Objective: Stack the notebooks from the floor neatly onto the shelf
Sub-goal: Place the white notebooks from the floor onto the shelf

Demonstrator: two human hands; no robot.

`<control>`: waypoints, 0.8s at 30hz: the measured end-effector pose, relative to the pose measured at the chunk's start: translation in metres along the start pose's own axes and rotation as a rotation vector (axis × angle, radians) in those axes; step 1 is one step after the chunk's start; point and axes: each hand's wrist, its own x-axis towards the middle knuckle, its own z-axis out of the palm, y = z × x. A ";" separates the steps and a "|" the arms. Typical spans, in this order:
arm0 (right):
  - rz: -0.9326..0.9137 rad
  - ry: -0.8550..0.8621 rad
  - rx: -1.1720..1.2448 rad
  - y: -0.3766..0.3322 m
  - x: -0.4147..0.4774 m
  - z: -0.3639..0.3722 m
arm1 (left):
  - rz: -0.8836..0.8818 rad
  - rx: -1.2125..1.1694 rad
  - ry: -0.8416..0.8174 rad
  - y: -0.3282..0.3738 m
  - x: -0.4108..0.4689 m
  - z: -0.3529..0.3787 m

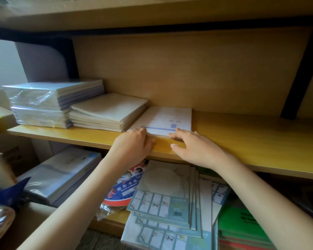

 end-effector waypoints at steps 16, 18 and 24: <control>0.126 0.150 -0.016 0.024 0.031 0.006 | 0.113 -0.224 -0.051 -0.011 -0.001 -0.001; 0.186 0.056 -0.017 0.026 0.036 0.006 | -0.060 -0.184 -0.063 -0.012 -0.002 -0.001; 0.143 0.059 0.103 0.028 0.040 0.014 | -0.278 -0.088 -0.126 -0.004 0.009 -0.002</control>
